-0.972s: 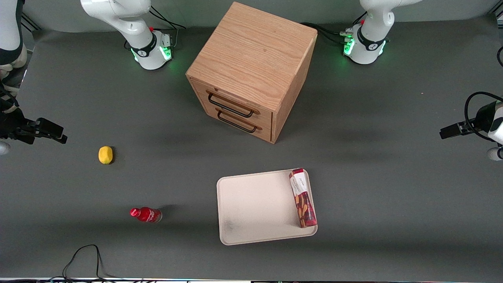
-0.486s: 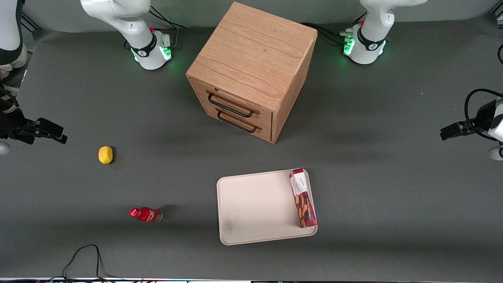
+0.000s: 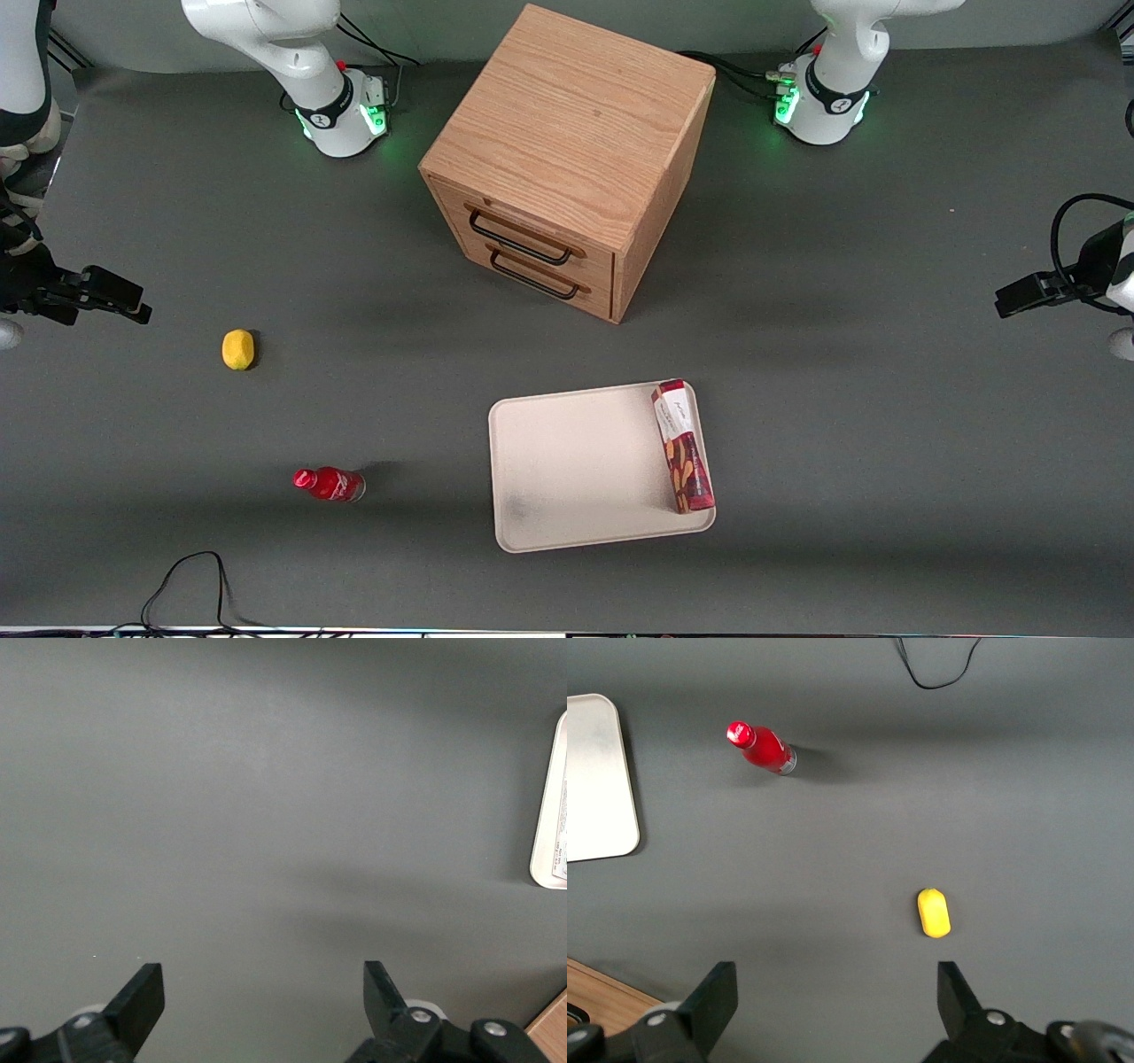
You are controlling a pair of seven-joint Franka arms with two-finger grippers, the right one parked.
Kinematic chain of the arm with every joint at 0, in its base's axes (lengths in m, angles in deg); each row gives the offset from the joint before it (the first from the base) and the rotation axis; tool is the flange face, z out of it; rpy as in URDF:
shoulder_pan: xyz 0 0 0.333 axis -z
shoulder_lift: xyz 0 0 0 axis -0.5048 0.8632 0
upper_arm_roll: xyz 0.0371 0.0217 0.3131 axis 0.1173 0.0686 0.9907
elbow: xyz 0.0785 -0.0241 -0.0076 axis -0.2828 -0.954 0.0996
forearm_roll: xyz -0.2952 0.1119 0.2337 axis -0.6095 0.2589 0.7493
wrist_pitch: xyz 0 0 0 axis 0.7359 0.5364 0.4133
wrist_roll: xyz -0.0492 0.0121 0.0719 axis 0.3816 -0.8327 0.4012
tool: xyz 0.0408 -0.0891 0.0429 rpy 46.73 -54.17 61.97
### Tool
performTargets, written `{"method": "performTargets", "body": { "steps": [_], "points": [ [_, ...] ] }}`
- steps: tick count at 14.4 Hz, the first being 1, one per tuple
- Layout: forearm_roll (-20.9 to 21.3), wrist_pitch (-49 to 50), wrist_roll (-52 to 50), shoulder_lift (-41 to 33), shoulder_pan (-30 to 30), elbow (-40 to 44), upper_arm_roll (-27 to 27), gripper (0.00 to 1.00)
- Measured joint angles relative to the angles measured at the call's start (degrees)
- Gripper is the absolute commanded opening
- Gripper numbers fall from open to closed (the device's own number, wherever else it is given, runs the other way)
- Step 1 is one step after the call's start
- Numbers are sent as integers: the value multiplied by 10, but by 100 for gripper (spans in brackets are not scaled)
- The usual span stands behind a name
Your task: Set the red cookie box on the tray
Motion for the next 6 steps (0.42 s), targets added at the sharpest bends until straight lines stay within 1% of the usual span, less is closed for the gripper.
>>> {"method": "performTargets", "body": {
  "steps": [4, 6],
  "points": [
    [0, 6, 0, 0, 0, 5, 0, 100],
    [0, 32, 0, 3, 0, 21, 0, 100]
  ]
}}
